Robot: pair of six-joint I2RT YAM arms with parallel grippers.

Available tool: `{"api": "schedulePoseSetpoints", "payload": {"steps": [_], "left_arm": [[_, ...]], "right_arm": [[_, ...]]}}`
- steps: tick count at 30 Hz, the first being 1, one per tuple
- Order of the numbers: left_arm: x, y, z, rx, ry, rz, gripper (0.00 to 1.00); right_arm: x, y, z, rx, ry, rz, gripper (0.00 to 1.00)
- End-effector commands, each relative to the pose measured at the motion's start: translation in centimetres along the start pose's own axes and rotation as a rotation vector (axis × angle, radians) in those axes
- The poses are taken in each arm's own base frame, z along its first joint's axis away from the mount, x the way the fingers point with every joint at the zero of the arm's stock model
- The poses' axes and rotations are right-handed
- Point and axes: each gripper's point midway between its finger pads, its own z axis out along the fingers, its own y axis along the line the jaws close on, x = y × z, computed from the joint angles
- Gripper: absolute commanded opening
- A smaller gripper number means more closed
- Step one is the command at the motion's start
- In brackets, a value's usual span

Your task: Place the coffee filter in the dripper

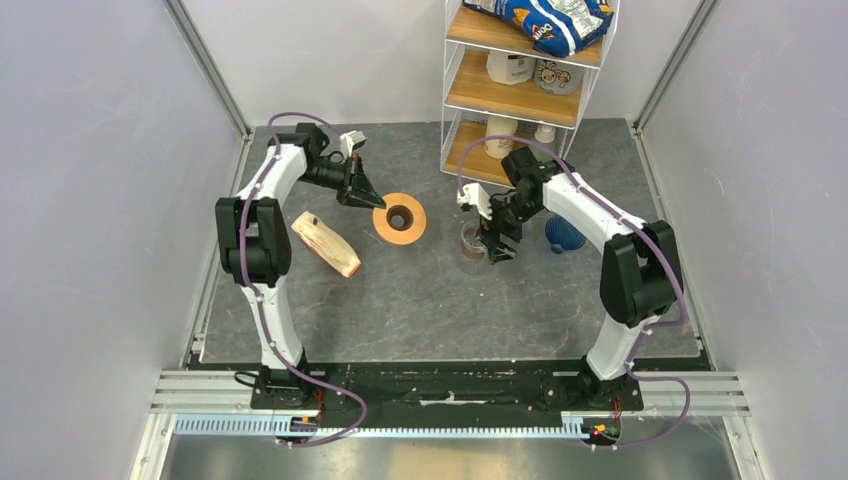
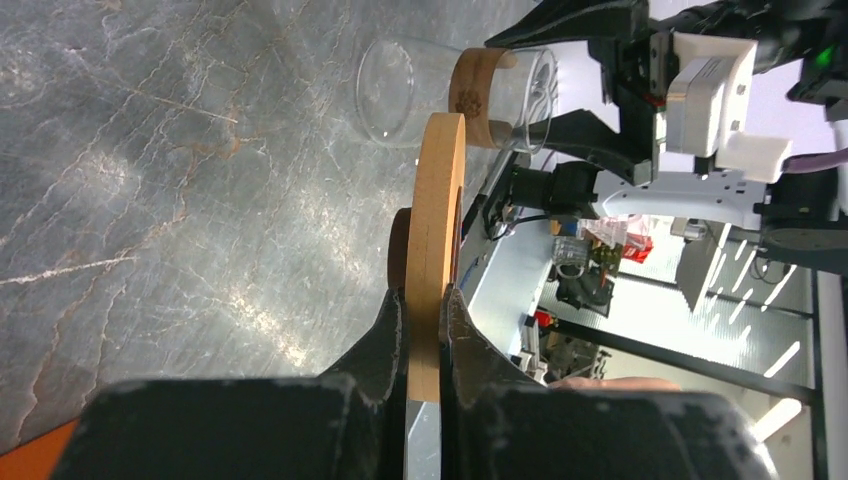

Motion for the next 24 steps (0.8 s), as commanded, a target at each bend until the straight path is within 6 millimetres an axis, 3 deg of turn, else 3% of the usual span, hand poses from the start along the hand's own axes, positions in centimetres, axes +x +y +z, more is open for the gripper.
{"api": "schedulePoseSetpoints", "payload": {"steps": [1,10,15,19,24], "left_arm": [[-0.8,-3.3,-1.8,0.075,-0.073,0.006,0.02],[-0.1,-4.6,-2.6,0.108,-0.095,0.024,0.02],[0.4,-5.6,-2.9,0.133,-0.099,0.035,0.02],[0.6,-6.6,-3.1,0.163,-0.102,0.047,0.02],[1.0,-8.2,-2.4,0.205,-0.077,0.067,0.02]], "right_arm": [[-2.8,-0.3,0.7,-0.018,-0.061,-0.074,0.84],[-5.8,0.3,2.6,-0.027,-0.095,-0.092,0.8],[-8.3,0.4,2.9,-0.023,-0.146,-0.091,0.9],[-9.9,0.4,0.9,0.018,-0.185,-0.061,0.97],[-10.7,0.3,-4.6,0.074,-0.271,0.09,0.97]]}}
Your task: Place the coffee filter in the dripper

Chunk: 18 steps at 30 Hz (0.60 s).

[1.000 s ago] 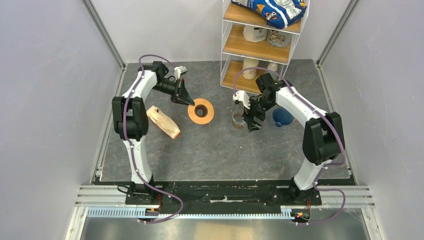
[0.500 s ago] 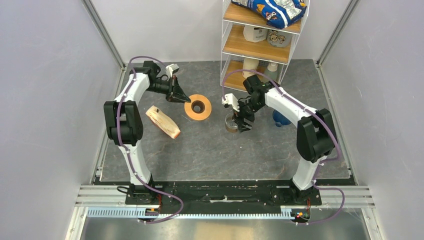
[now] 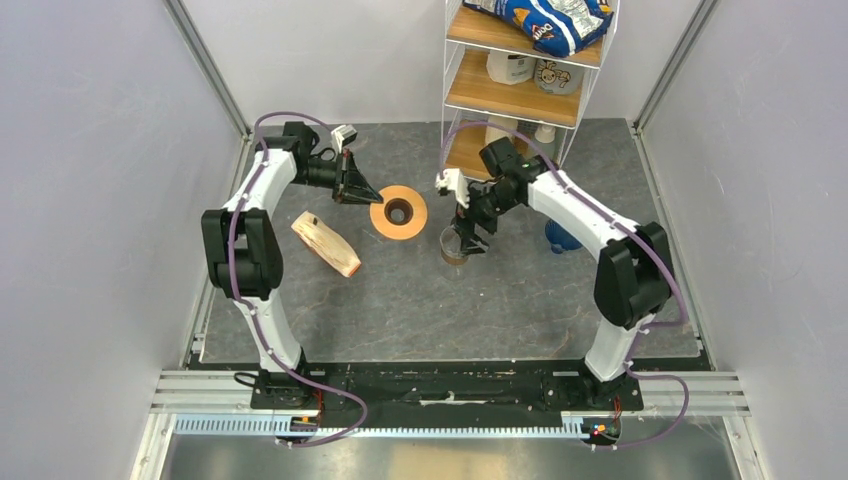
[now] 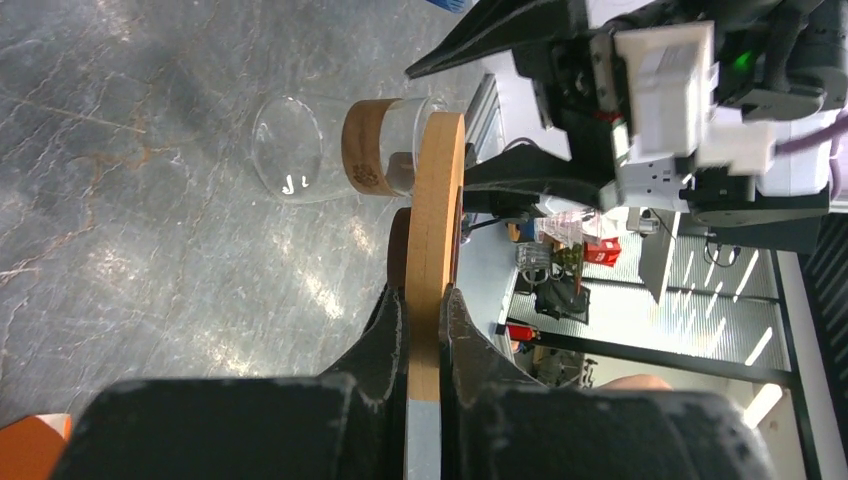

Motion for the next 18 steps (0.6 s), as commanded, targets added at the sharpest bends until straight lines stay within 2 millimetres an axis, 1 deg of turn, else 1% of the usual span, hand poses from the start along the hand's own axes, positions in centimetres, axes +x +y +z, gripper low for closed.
{"api": "schedulePoseSetpoints", "payload": {"steps": [1,2,5,7,9,11,13,15,18], "left_arm": [[0.5,-4.7,0.6,0.113,0.014,0.054,0.02],[0.6,-5.0,1.2,0.139,0.028,0.061,0.02],[1.1,-6.1,3.1,0.19,0.085,0.073,0.02],[1.5,-6.5,4.1,0.209,0.113,0.085,0.02],[1.9,-6.8,4.9,0.231,0.136,0.085,0.02],[2.0,-6.8,5.7,0.236,0.156,0.09,0.02],[2.1,-6.8,6.8,0.238,0.178,0.105,0.02],[2.1,-6.7,7.8,0.241,0.196,0.123,0.02],[2.0,-6.5,9.1,0.239,0.218,0.095,0.02]], "right_arm": [[-4.2,-0.2,-7.0,0.081,-0.162,0.128,0.97],[-4.3,0.0,-8.0,0.07,-0.175,0.173,0.97],[-3.9,1.7,-10.6,0.013,-0.215,0.31,0.97],[-3.5,2.8,-11.8,0.003,-0.239,0.378,0.97],[-3.0,3.9,-12.4,0.006,-0.247,0.425,0.97],[-2.6,4.8,-12.4,0.002,-0.245,0.476,0.97],[-2.2,5.3,-12.2,-0.004,-0.249,0.535,0.97],[-1.8,5.2,-11.9,0.0,-0.255,0.577,0.97],[-1.5,4.8,-11.4,0.01,-0.261,0.623,0.96]]}}
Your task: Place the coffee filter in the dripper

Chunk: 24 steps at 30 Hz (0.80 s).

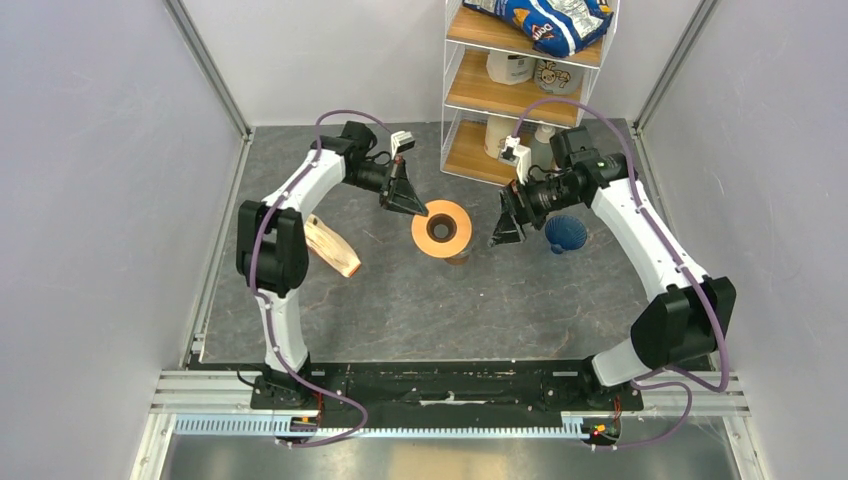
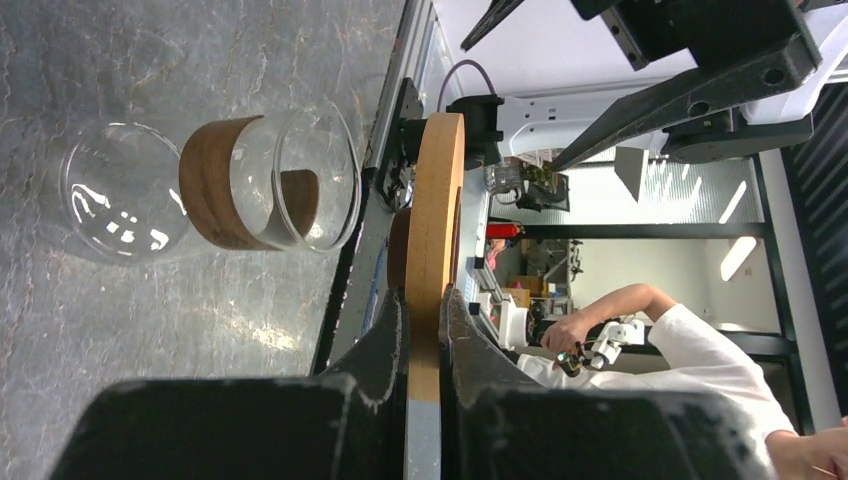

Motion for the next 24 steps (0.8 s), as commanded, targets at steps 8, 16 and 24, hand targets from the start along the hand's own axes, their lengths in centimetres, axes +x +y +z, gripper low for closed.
{"api": "schedulePoseSetpoints", "payload": {"steps": [8,16,24], "left_arm": [[-2.2,0.4,2.5,0.064,0.018,-0.047,0.02],[-2.9,1.9,3.5,0.048,0.004,-0.086,0.02],[-2.1,2.8,4.3,0.038,0.017,-0.108,0.02]], "right_arm": [[-0.1,-1.2,1.1,0.017,-0.024,0.141,0.95],[0.0,-1.5,1.2,0.02,-0.016,0.126,0.95],[0.8,-1.4,1.1,0.018,0.009,0.106,0.95]]}}
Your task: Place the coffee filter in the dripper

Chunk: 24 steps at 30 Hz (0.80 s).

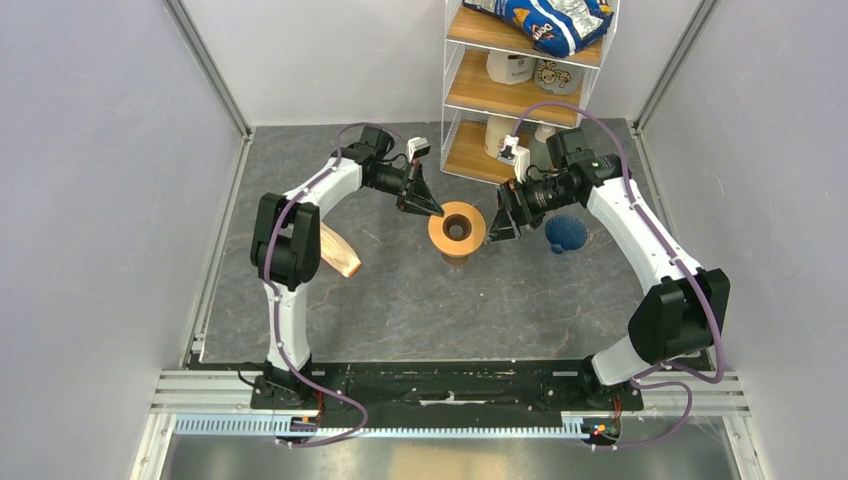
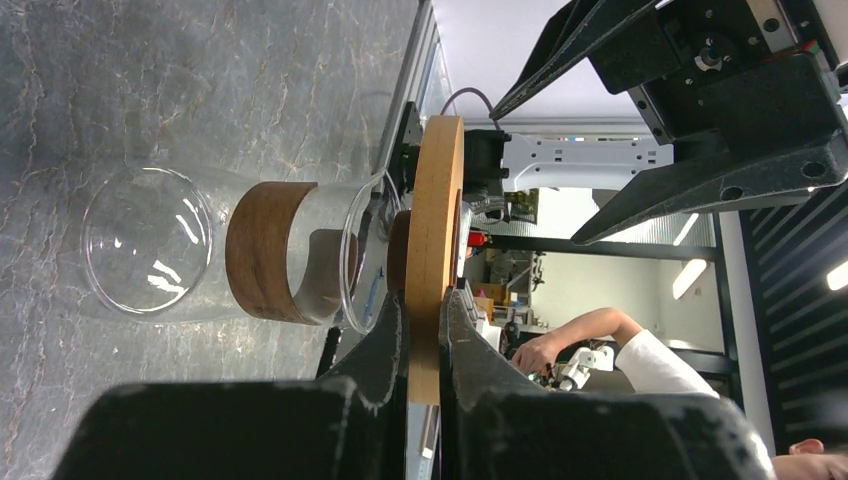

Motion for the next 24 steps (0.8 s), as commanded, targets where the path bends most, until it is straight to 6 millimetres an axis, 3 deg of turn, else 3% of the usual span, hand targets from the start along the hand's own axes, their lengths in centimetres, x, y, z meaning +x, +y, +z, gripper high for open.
{"api": "schedulePoseSetpoints", "payload": {"steps": [1,15,20,24], "left_arm": [[-0.1,-0.5,0.5,0.027,0.008,-0.011,0.02],[0.1,1.2,0.7,-0.006,0.003,-0.037,0.04],[0.3,1.6,0.7,-0.019,0.001,-0.046,0.29],[-0.1,1.7,0.4,-0.032,-0.013,-0.033,0.41]], "right_arm": [[0.2,-0.1,-0.3,0.012,0.003,-0.032,0.95],[0.4,-0.2,-0.4,0.007,0.01,-0.053,0.95],[0.5,-0.2,-0.4,0.012,0.013,-0.061,0.95],[0.5,-0.2,-0.5,0.008,0.014,-0.065,0.95]]}}
